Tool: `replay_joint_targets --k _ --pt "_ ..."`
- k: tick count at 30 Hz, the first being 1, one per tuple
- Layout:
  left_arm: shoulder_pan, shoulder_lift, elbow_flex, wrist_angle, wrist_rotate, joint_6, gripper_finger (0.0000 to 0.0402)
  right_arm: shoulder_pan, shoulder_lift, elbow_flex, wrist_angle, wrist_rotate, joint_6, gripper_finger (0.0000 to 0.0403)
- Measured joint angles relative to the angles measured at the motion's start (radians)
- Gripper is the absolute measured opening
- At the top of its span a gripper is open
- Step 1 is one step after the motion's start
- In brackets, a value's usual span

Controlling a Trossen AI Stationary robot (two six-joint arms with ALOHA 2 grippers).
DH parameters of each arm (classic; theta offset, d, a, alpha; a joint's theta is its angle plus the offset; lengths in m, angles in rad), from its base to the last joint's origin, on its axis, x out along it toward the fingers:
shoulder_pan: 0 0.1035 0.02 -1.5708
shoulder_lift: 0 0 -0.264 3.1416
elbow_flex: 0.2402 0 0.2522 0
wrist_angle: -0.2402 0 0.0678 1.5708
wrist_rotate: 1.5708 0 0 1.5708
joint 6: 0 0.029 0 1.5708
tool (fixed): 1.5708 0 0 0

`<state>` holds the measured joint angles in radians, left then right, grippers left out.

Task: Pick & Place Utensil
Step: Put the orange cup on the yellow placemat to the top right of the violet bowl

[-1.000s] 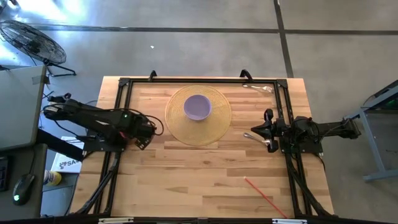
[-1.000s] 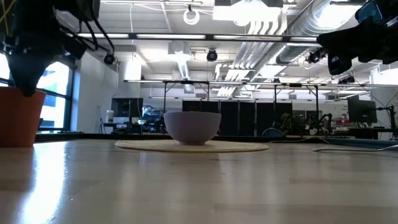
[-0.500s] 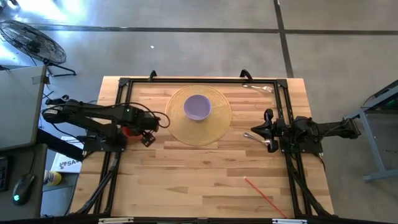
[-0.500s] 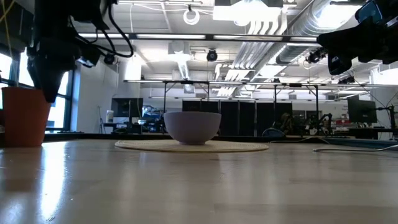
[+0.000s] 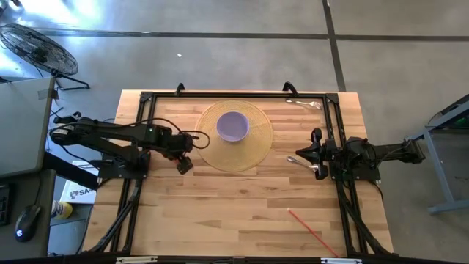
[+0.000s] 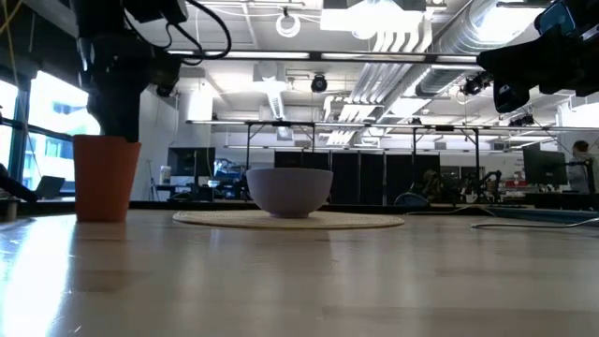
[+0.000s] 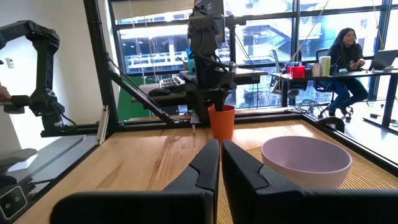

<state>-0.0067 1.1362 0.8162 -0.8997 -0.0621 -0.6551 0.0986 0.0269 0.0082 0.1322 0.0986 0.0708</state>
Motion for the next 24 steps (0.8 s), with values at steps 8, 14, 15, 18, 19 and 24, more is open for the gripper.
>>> replay_joint_targets --k 8,14,15,18,19,24 --pt "-0.021 -0.001 0.081 -0.106 -0.055 0.006 0.0298 0.0 0.0 0.0 0.0 0.0 0.0 0.0012" --pt "-0.22 -0.036 0.19 -0.249 -0.197 -0.192 0.0298 0.0 0.0 0.0 0.0 0.0 0.0 0.0012" --pt "-0.272 -0.043 0.19 -0.258 -0.228 -0.251 0.0298 0.0 0.0 0.0 0.0 0.0 0.0 0.0012" --pt "-0.428 -0.048 0.165 -0.3 -0.284 -0.463 0.0298 0.0 0.0 0.0 0.0 0.0 0.0 0.0012" --pt "-0.477 -0.045 0.152 -0.304 -0.293 -0.527 0.0298 0.0 0.0 0.0 0.0 0.0 0.0 0.0012" --pt "-0.662 0.007 0.079 -0.288 -0.331 -0.789 0.0298 0.0 0.0 0.0 0.0 0.0 0.0 0.0012"
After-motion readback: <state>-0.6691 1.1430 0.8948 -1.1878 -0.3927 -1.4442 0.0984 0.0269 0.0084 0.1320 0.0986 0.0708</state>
